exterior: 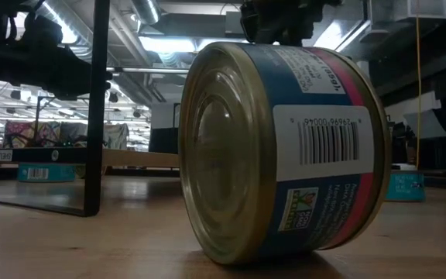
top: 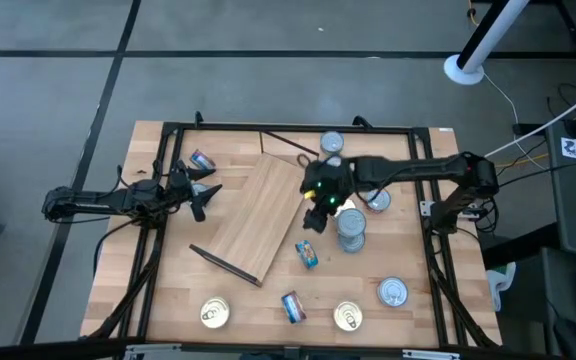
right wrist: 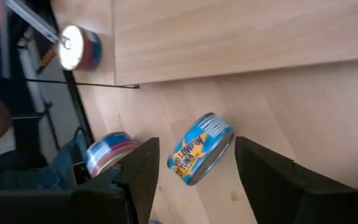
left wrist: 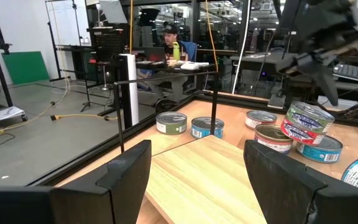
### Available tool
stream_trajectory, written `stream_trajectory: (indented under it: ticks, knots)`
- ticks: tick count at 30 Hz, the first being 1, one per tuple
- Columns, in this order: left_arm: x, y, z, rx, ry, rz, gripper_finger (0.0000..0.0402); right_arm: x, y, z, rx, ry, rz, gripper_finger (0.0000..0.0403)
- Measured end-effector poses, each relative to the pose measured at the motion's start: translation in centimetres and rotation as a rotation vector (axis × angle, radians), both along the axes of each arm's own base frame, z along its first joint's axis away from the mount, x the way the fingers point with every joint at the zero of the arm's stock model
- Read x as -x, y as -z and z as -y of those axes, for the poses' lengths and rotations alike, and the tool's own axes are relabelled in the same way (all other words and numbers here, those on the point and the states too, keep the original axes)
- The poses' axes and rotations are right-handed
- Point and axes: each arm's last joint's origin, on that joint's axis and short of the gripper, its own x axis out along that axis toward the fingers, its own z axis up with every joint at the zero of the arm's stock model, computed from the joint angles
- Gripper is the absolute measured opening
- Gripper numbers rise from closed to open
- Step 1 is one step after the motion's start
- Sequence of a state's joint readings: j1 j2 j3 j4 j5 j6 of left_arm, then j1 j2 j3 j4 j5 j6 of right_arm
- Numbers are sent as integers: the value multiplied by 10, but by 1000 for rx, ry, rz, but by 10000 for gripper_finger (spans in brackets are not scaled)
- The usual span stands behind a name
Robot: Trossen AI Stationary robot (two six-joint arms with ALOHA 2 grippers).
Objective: Stack canned seafood by type on shelf
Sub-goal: Put the light blue tuna can on the shelf
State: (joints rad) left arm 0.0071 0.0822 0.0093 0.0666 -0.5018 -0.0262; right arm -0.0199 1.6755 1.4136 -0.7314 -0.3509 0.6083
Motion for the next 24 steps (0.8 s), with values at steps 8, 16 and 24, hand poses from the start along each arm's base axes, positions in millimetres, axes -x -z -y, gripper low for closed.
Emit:
stream_trajectory:
  ticks: [8, 16, 24]
  knots:
    - [0, 0, 0, 0, 0, 0, 253, -3, 10, -30, 88, 147, -66, 209]
    - [0, 0, 0, 0, 0, 0, 253, 0, 10, -59, 128, 241, -69, 209]
    - [0, 0, 0, 0, 0, 0, 253, -2, 17, -75, 118, 221, -72, 209]
